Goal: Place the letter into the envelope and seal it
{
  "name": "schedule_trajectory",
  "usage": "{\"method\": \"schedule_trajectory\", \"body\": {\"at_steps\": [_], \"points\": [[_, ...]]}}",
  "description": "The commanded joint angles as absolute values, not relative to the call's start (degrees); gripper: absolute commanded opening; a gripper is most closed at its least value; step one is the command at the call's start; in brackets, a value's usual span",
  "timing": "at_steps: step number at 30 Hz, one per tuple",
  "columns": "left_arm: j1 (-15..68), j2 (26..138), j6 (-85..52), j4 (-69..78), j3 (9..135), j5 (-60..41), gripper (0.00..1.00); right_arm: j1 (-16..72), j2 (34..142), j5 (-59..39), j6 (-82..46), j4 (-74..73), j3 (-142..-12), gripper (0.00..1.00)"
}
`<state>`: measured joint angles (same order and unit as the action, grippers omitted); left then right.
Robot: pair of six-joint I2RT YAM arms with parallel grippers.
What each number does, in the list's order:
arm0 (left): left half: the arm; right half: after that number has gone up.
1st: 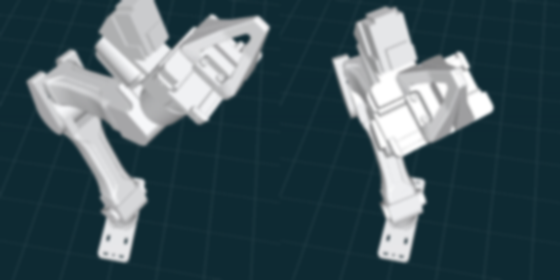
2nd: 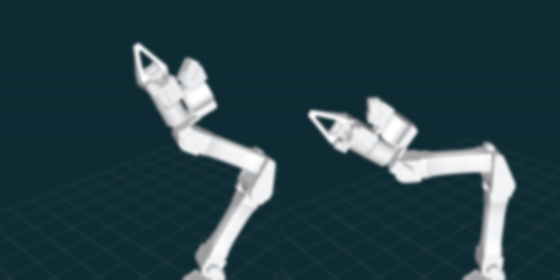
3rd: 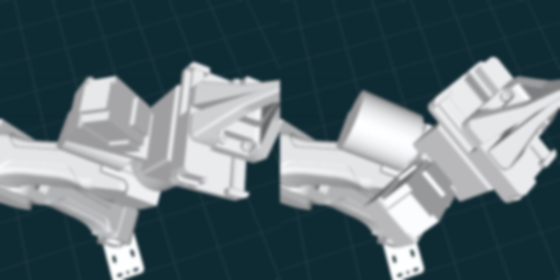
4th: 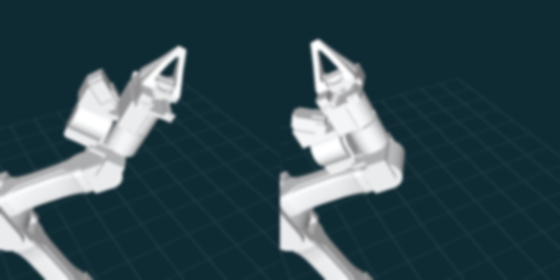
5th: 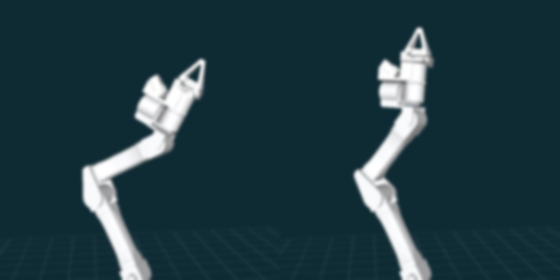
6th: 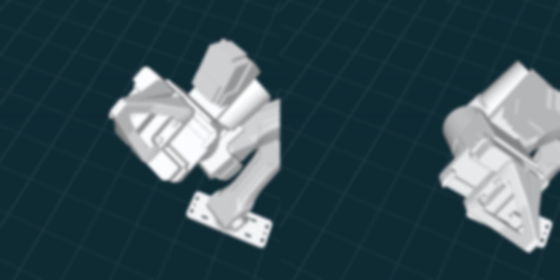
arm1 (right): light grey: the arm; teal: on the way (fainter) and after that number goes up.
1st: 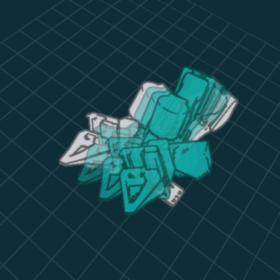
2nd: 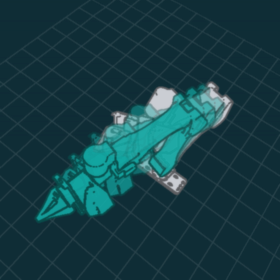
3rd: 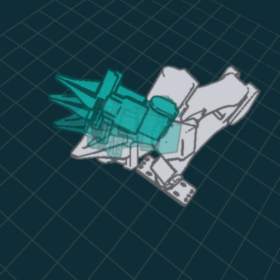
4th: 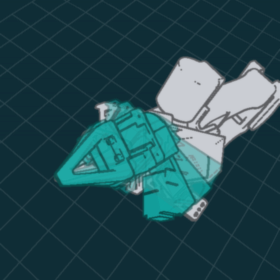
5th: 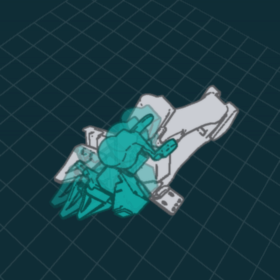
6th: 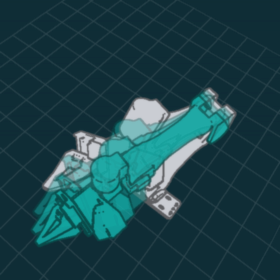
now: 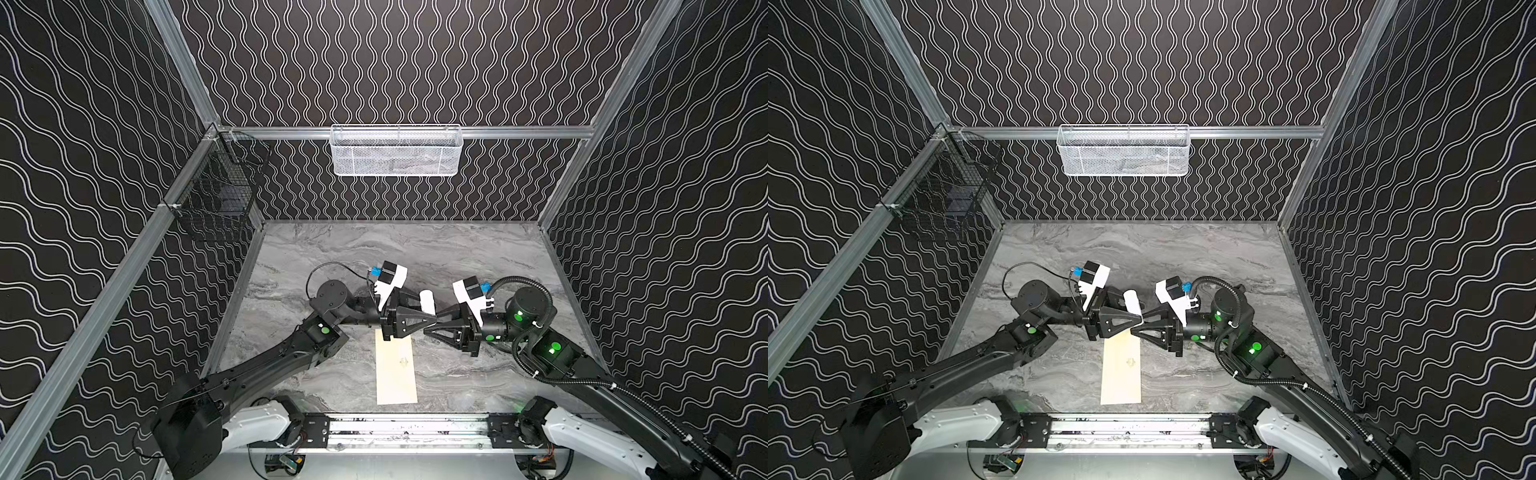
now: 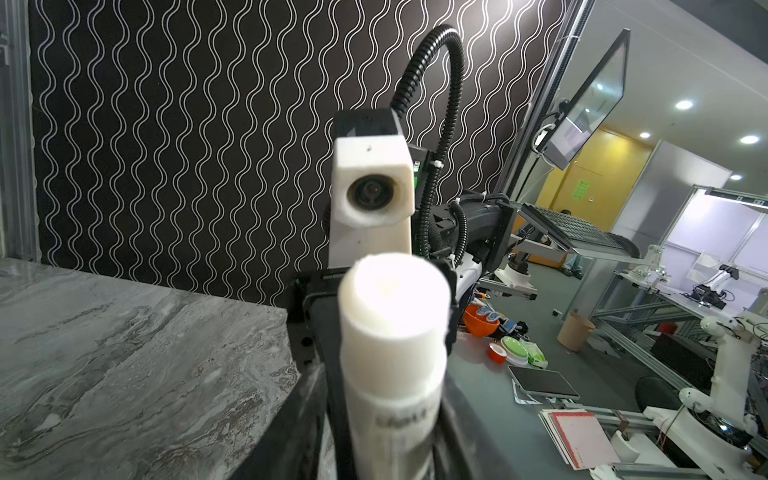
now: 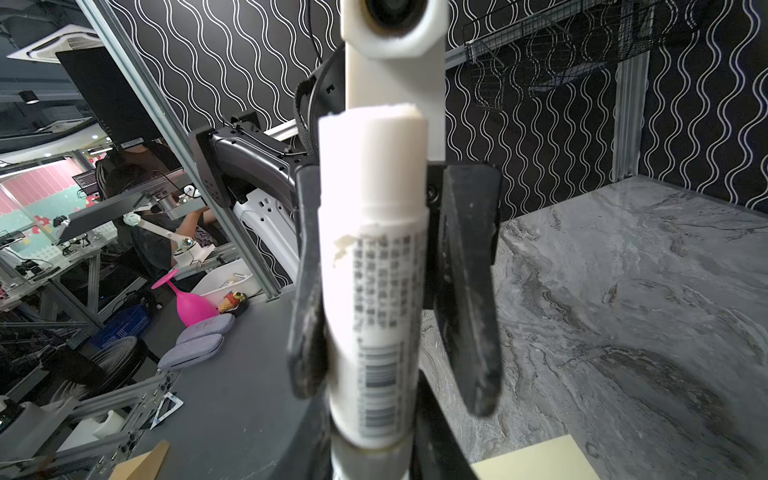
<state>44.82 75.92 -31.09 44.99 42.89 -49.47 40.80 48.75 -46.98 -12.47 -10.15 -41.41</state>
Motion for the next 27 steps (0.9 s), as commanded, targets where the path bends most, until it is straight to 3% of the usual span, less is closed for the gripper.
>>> {"method": "schedule_trajectory", "body": {"at_steps": [1, 14, 16, 18, 21, 27], "points": [[45.03, 76.13, -30.82, 45.66, 42.14, -48.62, 0.44, 40.82, 48.69, -46.35, -13.08, -13.82, -41.86, 0.00], [45.35, 75.42, -29.28, 43.75, 41.57, -47.97, 0.00, 40.86, 50.18, -44.90, -12.74, -12.95, -42.28, 0.02], [45.42, 74.80, -27.87, 41.52, 41.51, -47.16, 0.00, 40.87, 49.44, -44.80, -12.79, -11.11, -42.36, 0.32], [45.35, 74.04, -24.59, 36.91, 41.64, -45.44, 0.00, 40.82, 47.68, -43.22, -11.80, -6.06, -43.02, 0.52], [45.44, 73.13, -18.99, 27.51, 42.41, -41.79, 0.00, 40.80, 43.02, -38.00, -11.17, 2.03, -43.41, 0.64], [48.69, 73.80, -6.51, 6.80, 46.93, -29.78, 0.00, 40.84, 37.92, -26.67, -14.55, 13.14, -44.35, 0.71]]}}
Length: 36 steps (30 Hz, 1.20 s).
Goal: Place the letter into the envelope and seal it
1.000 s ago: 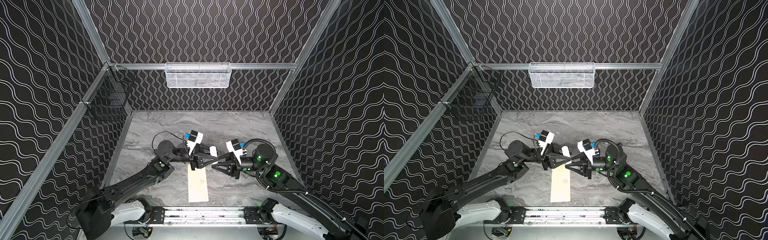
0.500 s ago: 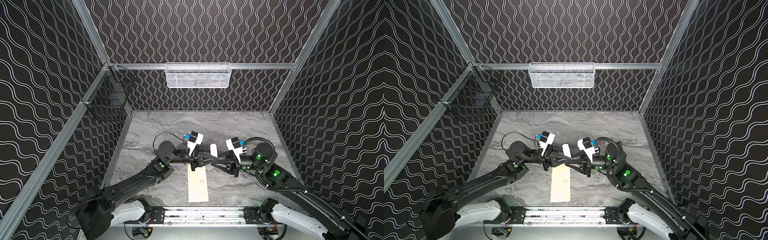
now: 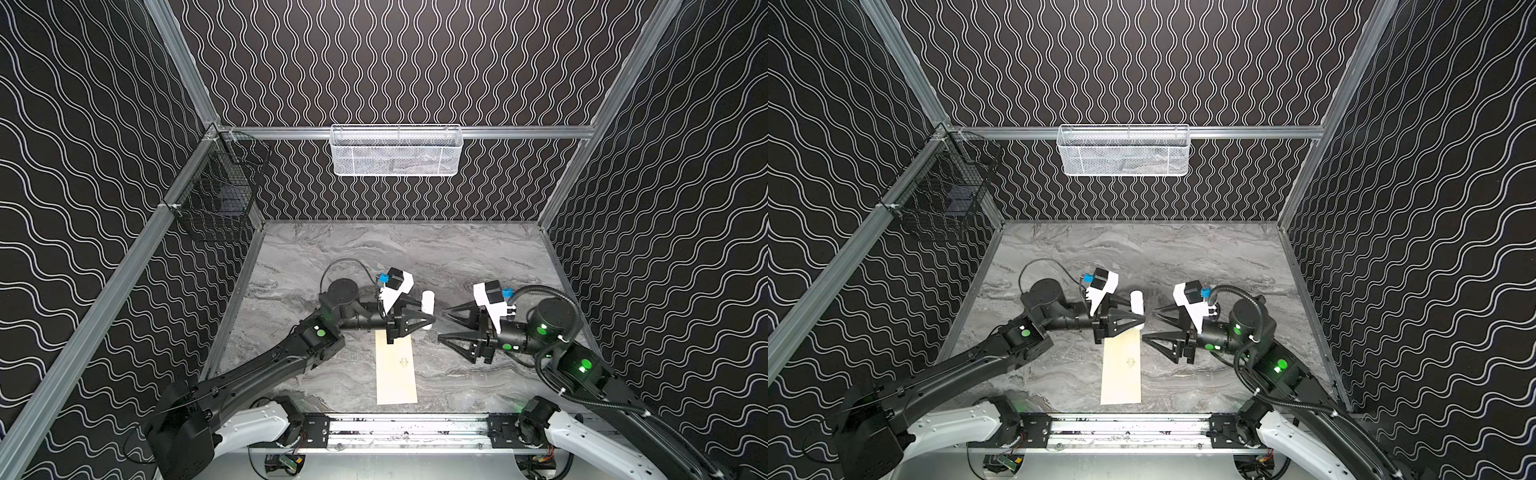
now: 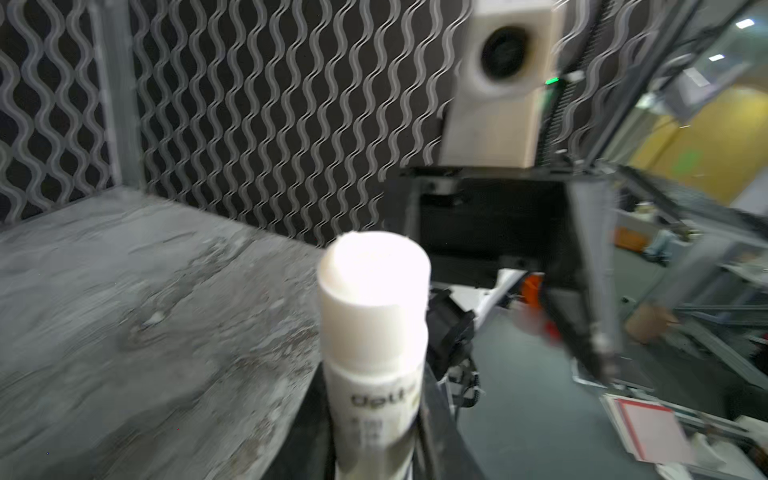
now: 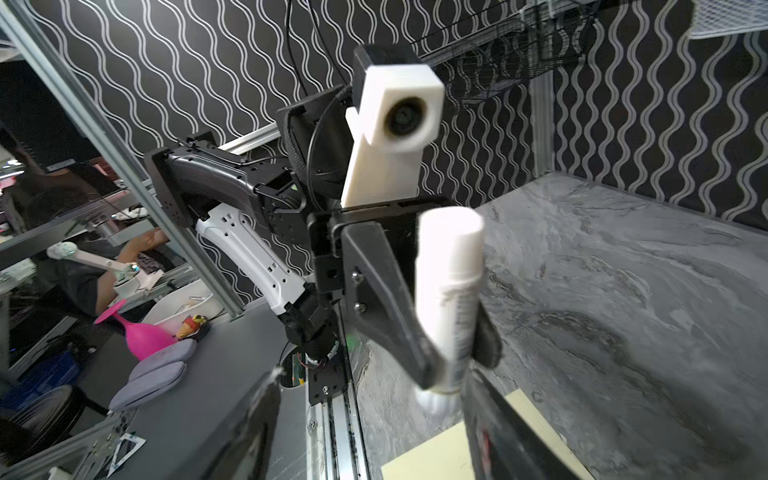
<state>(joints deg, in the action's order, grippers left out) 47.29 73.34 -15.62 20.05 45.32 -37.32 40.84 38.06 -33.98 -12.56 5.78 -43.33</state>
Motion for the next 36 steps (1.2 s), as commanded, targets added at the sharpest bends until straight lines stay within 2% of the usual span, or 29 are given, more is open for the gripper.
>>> {"method": "schedule_trajectory", "body": {"at_steps": [1, 6, 10, 15, 24, 29, 36], "points": [[49.22, 74.27, -5.90, 4.99, 47.39, -28.00, 0.00, 40.86, 38.50, -24.74, -15.32, 14.80, -44.52, 0.71], [51.46, 76.32, -3.31, 0.78, 48.99, -23.64, 0.00, 40.89, 42.39, -25.75, -17.90, 16.49, -44.53, 0.68], [52.45, 77.16, -1.88, -0.95, 50.13, -22.53, 0.00, 40.95, 45.37, -18.46, -20.21, 17.57, -46.28, 0.70], [52.82, 77.42, -1.03, -2.10, 50.45, -21.75, 0.00, 41.19, 49.06, -17.76, -21.74, 16.79, -47.38, 0.70], [53.57, 77.53, -0.30, -2.94, 50.71, -20.92, 0.00, 42.30, 53.76, -10.24, -23.23, 20.41, -49.57, 0.70], [54.22, 79.29, -0.69, -2.15, 51.15, -20.83, 0.00, 42.63, 55.16, -11.47, -24.26, 17.14, -48.81, 0.70], [54.32, 78.19, -0.52, -1.94, 50.48, -19.05, 0.00, 42.76, 56.56, -7.07, -23.53, 22.57, -49.73, 0.68]]}}
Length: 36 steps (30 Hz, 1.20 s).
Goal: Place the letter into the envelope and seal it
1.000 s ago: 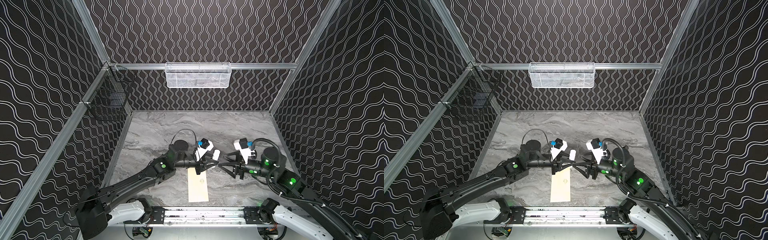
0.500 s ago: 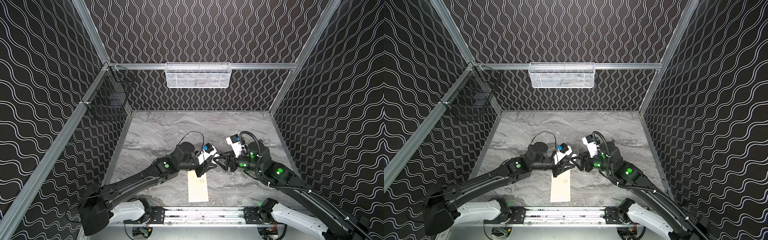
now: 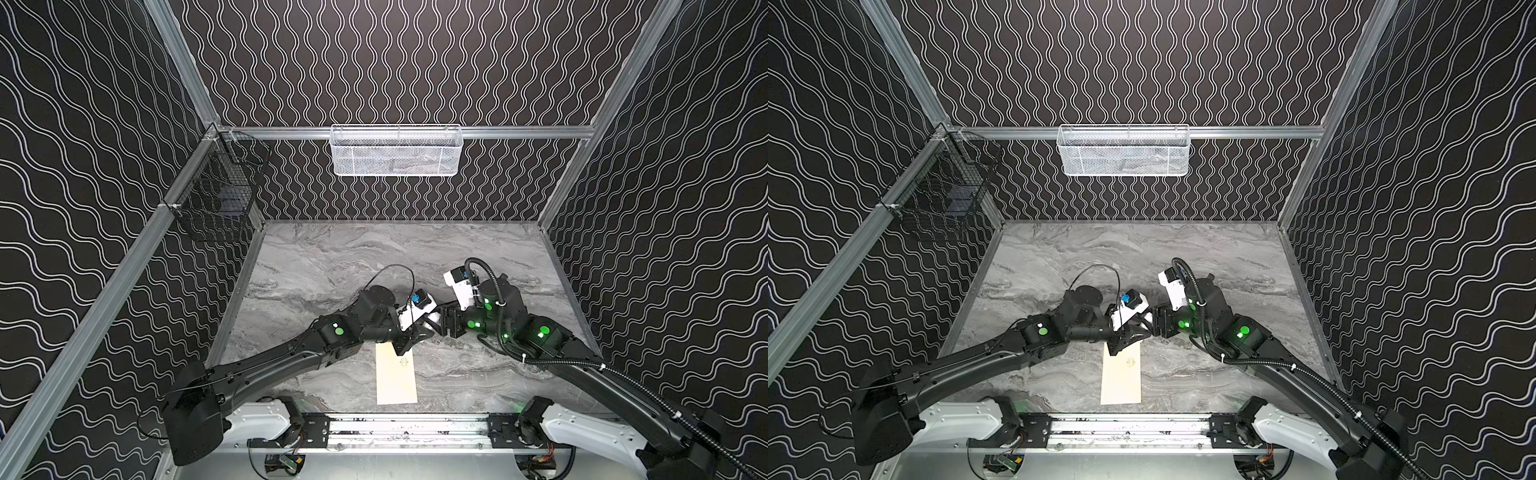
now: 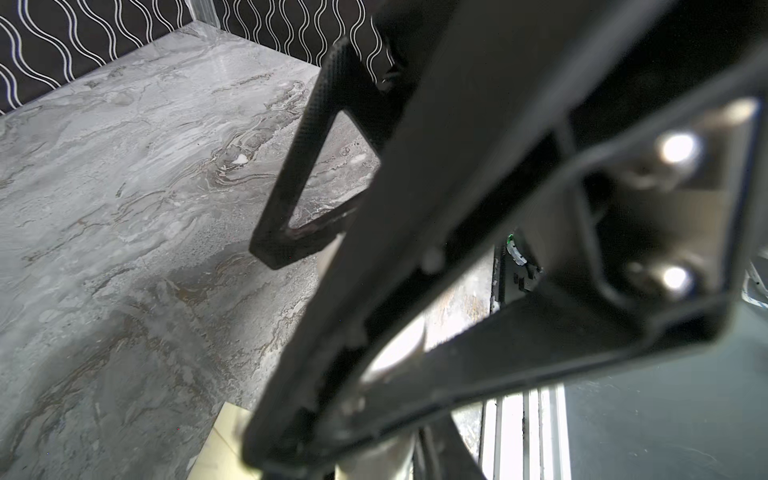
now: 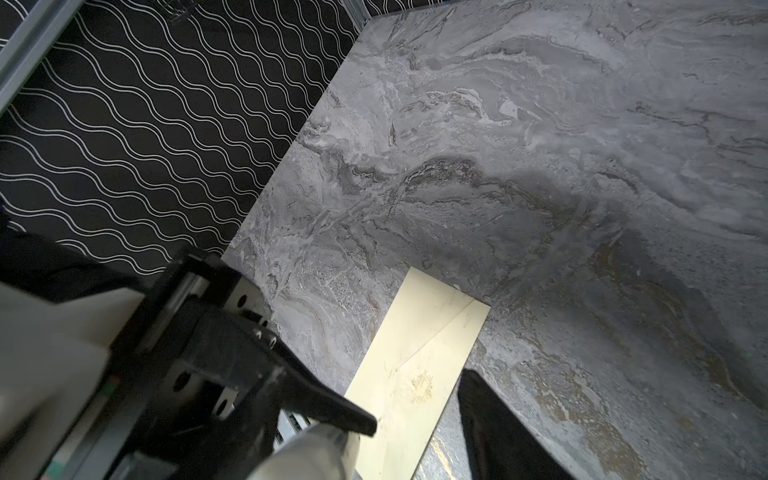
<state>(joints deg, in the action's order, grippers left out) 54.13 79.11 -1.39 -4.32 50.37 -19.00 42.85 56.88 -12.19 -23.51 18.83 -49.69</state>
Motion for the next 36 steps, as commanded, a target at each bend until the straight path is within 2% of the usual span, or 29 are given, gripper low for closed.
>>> {"method": "schedule_trajectory", "body": {"at_steps": [1, 8, 16, 21, 25, 36], "points": [[54.32, 77.82, -0.55, -1.69, 50.17, -18.83, 0.00, 42.79, 56.09, -6.59, -23.71, 22.59, -49.28, 0.68], [54.32, 77.69, -1.13, -1.32, 49.58, -18.81, 0.00, 42.79, 54.49, -4.46, -24.79, 23.55, -47.55, 0.66], [54.32, 77.18, -1.89, -1.91, 48.30, -17.98, 0.00, 42.80, 54.09, -6.80, -25.42, 24.54, -50.53, 0.67], [54.32, 75.43, -4.47, -3.89, 45.48, -17.13, 0.00, 42.65, 49.58, 5.59, -30.58, 34.81, -52.10, 0.69], [54.32, 74.07, -5.67, -5.47, 43.14, -17.14, 0.00, 42.45, 48.02, 10.35, -35.26, 40.66, -49.84, 0.67], [54.30, 73.20, -10.76, -4.15, 38.54, -16.46, 0.00, 38.34, 62.60, 5.79, -35.99, 42.62, -41.24, 0.63]]}}
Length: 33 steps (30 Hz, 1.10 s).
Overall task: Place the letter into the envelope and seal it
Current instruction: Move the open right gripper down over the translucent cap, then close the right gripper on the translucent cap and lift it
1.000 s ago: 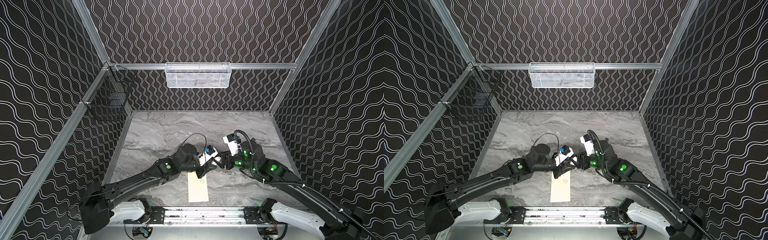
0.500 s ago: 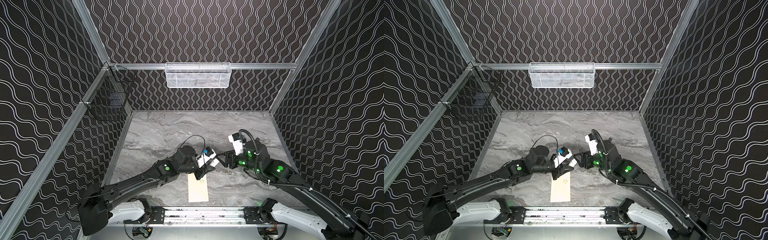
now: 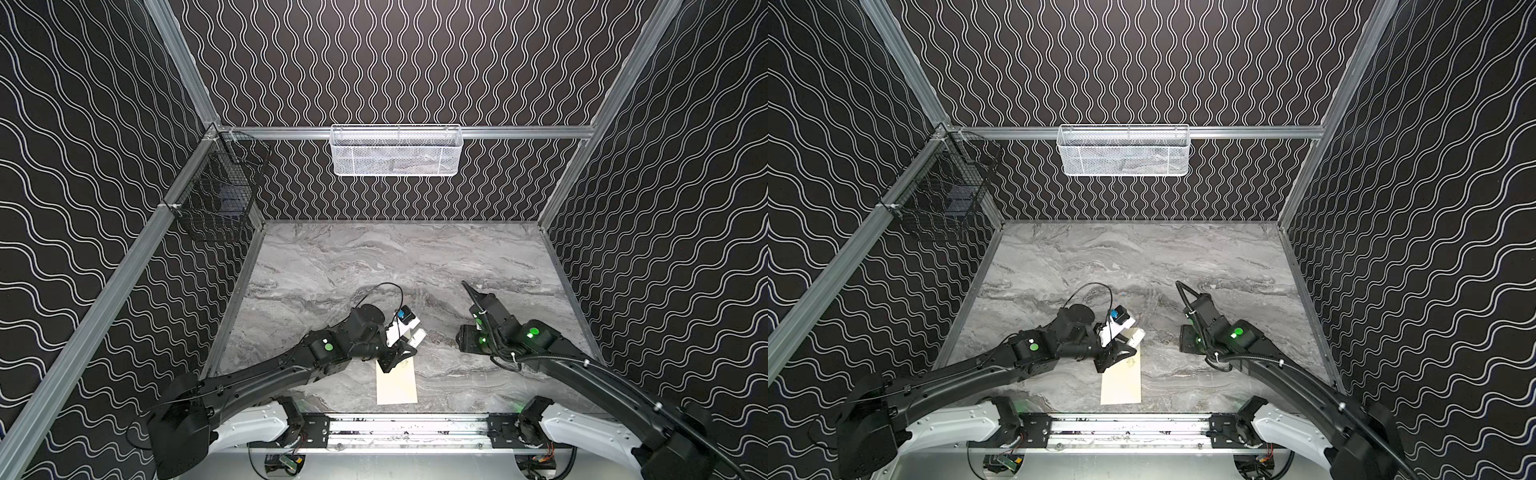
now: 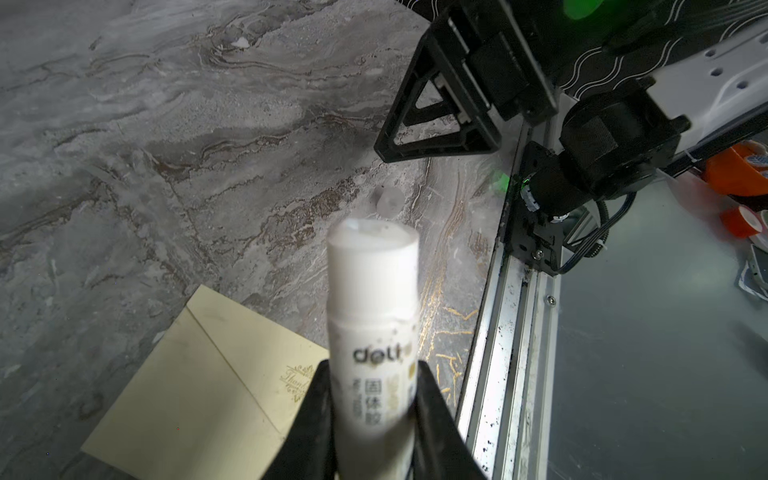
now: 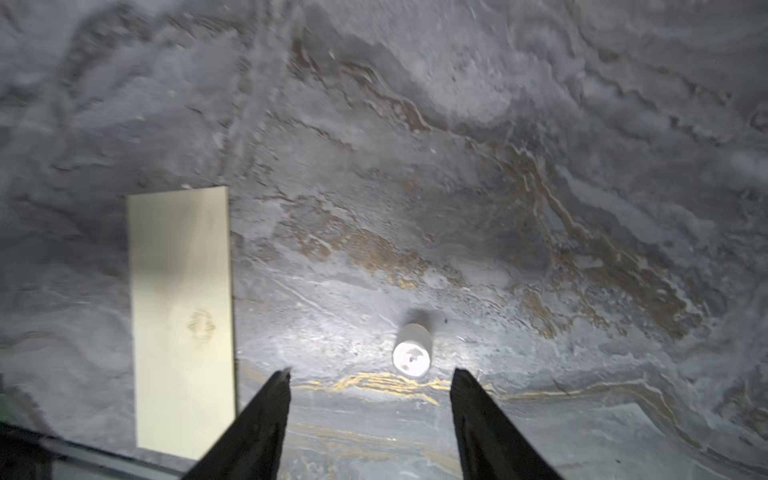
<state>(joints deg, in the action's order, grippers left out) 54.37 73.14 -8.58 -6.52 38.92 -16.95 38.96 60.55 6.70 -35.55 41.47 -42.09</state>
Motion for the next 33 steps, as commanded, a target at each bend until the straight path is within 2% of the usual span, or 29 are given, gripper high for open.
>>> {"method": "schedule_trajectory", "body": {"at_steps": [1, 6, 15, 28, 33], "points": [[54.29, 73.24, -11.13, -4.29, 38.45, -16.38, 0.00, 38.16, 63.64, 5.00, -35.62, 41.90, -40.98, 0.62], [54.23, 72.79, -11.36, -3.24, 37.70, -16.61, 0.00, 38.13, 68.55, 2.51, -34.82, 40.98, -40.34, 0.59], [54.23, 72.77, -11.36, -3.08, 37.38, -16.17, 0.00, 38.23, 75.40, 4.97, -34.50, 39.60, -39.92, 0.56], [54.23, 72.46, -11.38, -2.95, 37.27, -16.22, 0.00, 38.23, 78.14, 5.10, -33.49, 36.95, -39.42, 0.36], [54.23, 72.64, -11.43, -2.41, 37.44, -16.66, 0.00, 38.23, 77.59, 5.10, -33.52, 37.22, -39.38, 0.32]]}}
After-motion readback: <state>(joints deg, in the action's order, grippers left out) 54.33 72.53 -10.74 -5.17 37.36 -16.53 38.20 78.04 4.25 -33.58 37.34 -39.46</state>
